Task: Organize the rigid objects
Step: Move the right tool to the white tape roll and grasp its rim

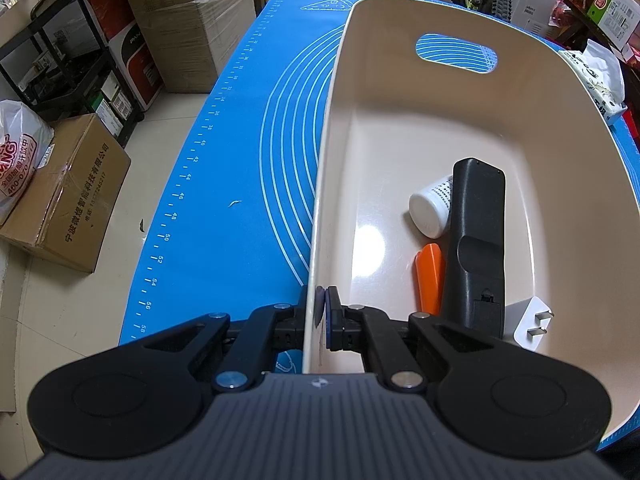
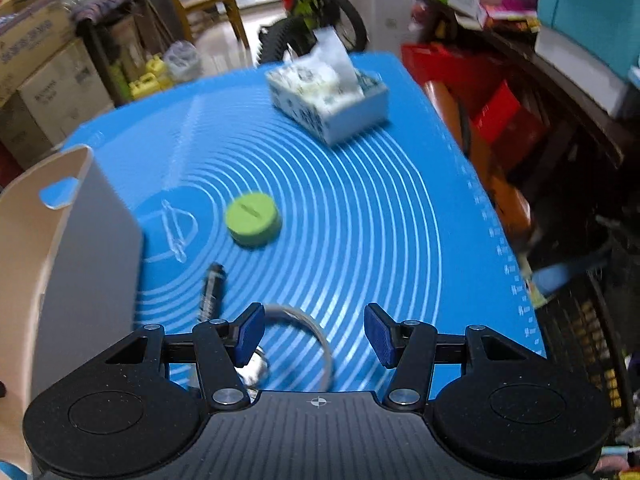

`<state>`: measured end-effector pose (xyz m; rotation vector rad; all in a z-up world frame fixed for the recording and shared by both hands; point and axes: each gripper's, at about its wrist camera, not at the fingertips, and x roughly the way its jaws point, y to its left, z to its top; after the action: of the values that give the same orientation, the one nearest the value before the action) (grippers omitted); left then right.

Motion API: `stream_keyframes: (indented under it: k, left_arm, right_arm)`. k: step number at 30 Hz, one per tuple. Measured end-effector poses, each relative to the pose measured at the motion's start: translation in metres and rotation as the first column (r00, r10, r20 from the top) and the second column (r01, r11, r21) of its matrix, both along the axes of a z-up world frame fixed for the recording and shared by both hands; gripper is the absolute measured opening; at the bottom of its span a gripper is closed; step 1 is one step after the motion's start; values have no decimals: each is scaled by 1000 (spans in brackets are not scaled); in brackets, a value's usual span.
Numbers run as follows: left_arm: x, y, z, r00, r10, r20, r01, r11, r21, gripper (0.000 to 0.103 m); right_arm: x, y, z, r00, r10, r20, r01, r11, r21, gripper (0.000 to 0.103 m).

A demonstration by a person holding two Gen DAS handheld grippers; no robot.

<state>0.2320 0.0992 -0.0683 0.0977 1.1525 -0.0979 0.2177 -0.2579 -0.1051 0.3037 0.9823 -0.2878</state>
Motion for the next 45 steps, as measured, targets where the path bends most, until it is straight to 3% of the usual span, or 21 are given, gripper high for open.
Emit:
stream_keyframes:
  k: [4,8,13,14,17,22,25,29,45]
  left_arm:
    - [0,0,0,1000,0,0,0,1000,-1,7]
    - [0,0,0,1000,-1,0,1,1000,0,7]
    - [0,0,0,1000,0,0,0,1000,0,7]
    - [0,0,0,1000,0,0,0,1000,1,7]
    - [-1,1,0,1000,1,0,-1,1000,1,7]
    - [0,1,0,1000,1,0,-1,1000,1,7]
    - [-1,1,1,1000,1,1,-1,1000,0,7]
    - [-1,1,1,1000,2,1,-2,1000,1,7]
    - [-2,3,2,1000,2,1,-2,1000,0,7]
  right_arm:
    - [6,-1,-17,998,9,-61,-9,1000,-7,61]
    - [9,-4,-33,994,5,-105,-6,1000,-9,51]
    - [11,-3,-41,994,12,-113,-15,1000,-27,48]
    - [11,-1,-41,994,17,-110,-21,999,-39,41]
    - [9,4,-41,993,41,-111,-48,997,-63,34]
    - [10,5,-40,992,66,-103,-70,997,-34,17]
    - [8,3,-38,993,55,-100,-55,998,2,17]
    - [7,8,-30,995,68,-72,-69,997,-18,16]
    - [-4,13,21,990,35,134,-34,999,-4,16]
